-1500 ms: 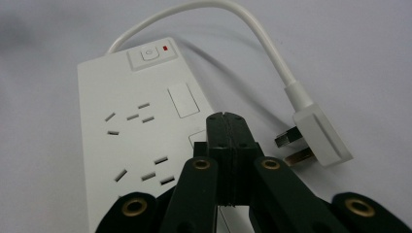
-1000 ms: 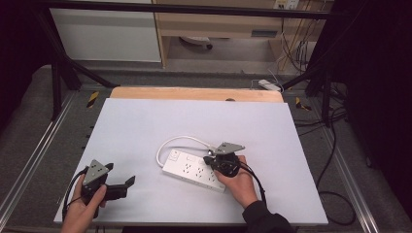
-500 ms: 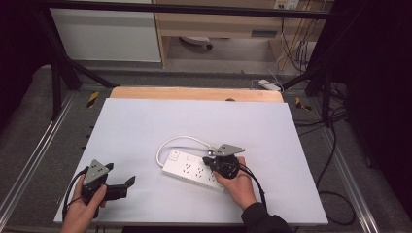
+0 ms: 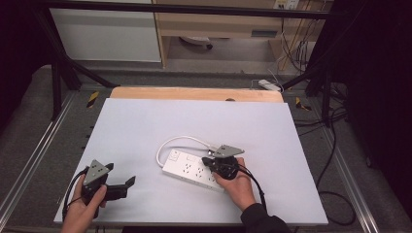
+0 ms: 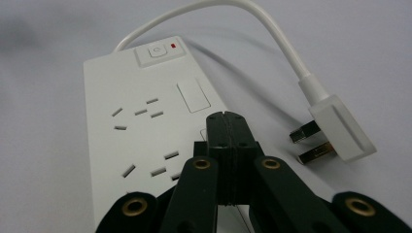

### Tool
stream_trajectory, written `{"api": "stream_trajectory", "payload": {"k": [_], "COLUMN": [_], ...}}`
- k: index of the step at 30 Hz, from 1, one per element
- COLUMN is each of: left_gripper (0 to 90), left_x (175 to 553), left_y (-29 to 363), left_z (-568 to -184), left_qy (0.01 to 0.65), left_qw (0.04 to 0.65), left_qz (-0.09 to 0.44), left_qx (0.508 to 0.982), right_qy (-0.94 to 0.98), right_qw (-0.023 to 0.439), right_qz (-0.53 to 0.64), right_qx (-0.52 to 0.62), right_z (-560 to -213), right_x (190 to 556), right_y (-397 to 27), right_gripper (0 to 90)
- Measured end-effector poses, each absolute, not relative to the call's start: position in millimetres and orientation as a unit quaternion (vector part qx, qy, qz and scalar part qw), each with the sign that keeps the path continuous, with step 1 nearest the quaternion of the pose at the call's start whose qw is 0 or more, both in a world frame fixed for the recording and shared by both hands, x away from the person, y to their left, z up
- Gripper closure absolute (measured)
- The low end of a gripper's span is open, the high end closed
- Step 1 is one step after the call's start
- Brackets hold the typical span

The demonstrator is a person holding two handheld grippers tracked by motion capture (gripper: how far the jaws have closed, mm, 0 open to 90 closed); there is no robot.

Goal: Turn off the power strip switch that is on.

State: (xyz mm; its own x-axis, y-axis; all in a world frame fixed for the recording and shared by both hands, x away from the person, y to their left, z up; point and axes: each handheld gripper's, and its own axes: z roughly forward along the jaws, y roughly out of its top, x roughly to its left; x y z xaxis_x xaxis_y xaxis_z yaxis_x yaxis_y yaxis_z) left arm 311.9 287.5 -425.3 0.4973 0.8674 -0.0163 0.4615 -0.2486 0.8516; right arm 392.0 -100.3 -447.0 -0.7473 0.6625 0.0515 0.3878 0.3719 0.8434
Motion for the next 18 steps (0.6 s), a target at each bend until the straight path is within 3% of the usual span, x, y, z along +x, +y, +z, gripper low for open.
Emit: {"api": "stream_trajectory", "payload": {"k": [18], "left_gripper": [6.5], "left_x": [311.7], "left_y": [287.1], "left_z": [-425.5], "left_qy": [0.440], "left_qw": [0.424], "left_qz": [0.239], "left_qx": [0.755], "right_qy": [0.813], "right_qw": [0.147], "right_qz": [0.461], "right_qx": [0.324], "right_z": [-447.6], "right_x": [391.6], "right_y": [-100.7], "right_gripper": [90.0]}}
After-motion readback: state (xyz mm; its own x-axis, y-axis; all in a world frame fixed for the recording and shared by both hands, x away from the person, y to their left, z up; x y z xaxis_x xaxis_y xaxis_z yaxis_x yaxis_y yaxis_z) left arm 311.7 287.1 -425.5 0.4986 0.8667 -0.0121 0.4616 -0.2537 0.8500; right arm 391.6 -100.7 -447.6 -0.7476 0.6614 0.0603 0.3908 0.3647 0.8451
